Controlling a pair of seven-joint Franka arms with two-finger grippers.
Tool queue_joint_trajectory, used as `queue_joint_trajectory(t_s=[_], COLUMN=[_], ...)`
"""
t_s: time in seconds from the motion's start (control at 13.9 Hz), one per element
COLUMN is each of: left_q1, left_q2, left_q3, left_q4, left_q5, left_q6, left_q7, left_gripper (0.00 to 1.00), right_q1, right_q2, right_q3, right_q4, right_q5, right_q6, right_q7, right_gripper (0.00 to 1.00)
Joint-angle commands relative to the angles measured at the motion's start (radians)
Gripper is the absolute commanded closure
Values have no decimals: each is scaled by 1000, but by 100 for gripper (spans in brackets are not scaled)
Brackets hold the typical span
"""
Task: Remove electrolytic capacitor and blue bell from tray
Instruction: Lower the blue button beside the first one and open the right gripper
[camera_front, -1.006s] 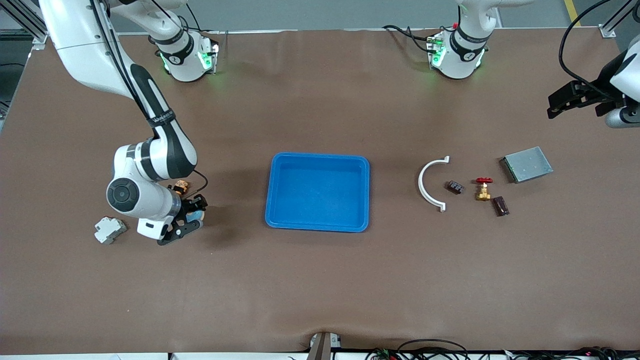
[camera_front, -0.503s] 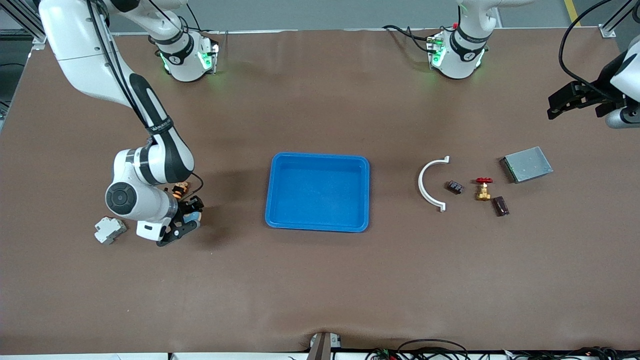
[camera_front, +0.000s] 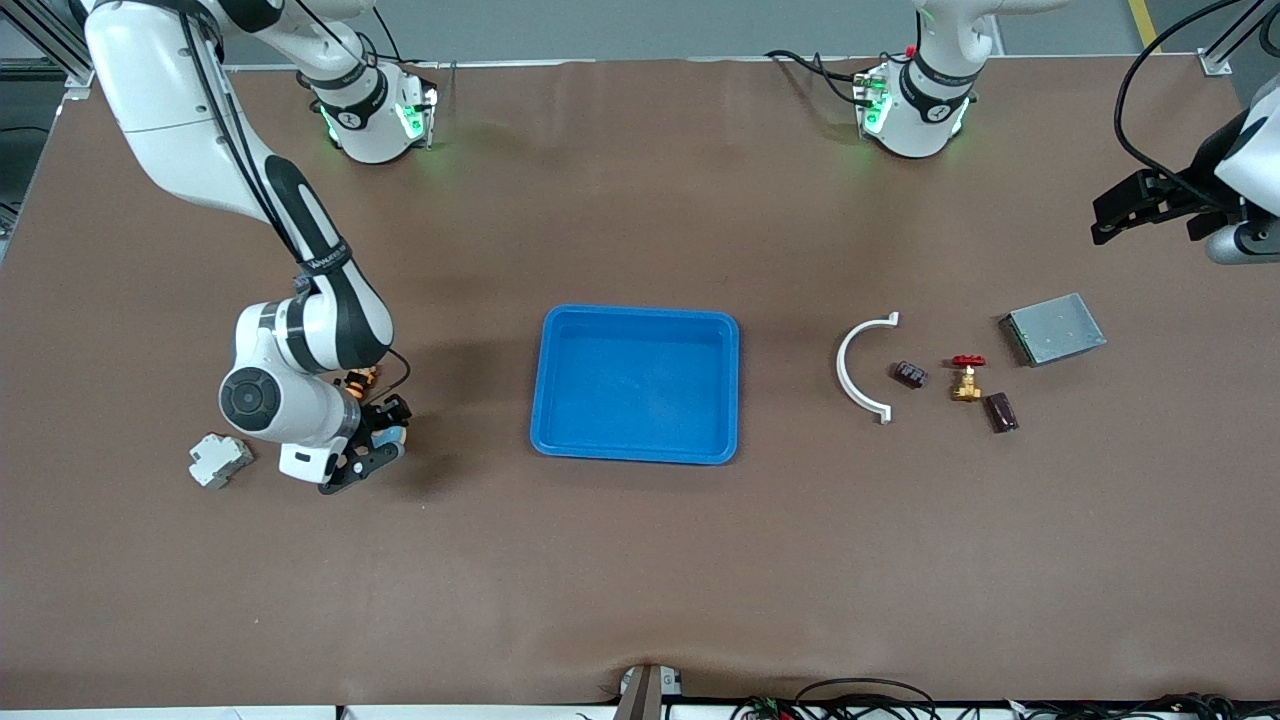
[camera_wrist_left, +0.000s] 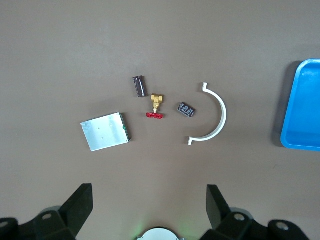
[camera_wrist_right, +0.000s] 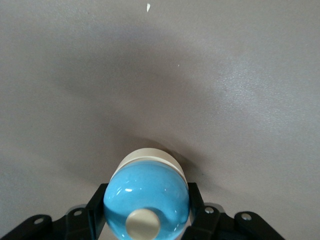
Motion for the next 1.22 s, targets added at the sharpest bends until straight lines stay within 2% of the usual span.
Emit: queue_joint_trajectory(t_s=[0.0, 0.07, 0.22, 0.29, 0.36, 0.5, 0.57, 0.93, 1.15], left_q1=[-1, 2, 5, 4, 4, 4, 5, 5, 2], left_q2=[8, 6, 6, 6, 2, 2, 2, 0, 9], left_q3=[1, 0, 1, 1, 1, 0, 1, 1, 1], left_q4=[10, 10, 10, 10, 7, 7, 7, 4, 4], left_q5=[-14, -16, -10, -8, -8, -8, -8, -10, -8], left_q6=[7, 7, 7, 7, 7, 7, 7, 4, 9], left_q7=[8, 18, 18, 17, 17, 17, 18, 18, 18], left_gripper=[0, 0, 0, 0, 0, 0, 0, 0, 0], right_q1=[-9, -9, -6, -6, -6, -6, -11, -10, -9], right_q2=[2, 2, 2, 2, 2, 0, 0, -16, -26], right_q3=[10, 12, 12, 12, 12, 12, 12, 13, 12], right_q4=[0, 0, 1, 1, 3, 3, 4, 19, 117], right_q5=[-3, -3, -3, -3, -3, -3, -3, 2, 9], right_q6=[7, 7, 6, 4, 3, 3, 0, -26, -193], right_q7=[-9, -9, -7, -7, -7, -7, -6, 8, 19], right_gripper=[85, 75, 49, 44, 27, 4, 0, 0, 0])
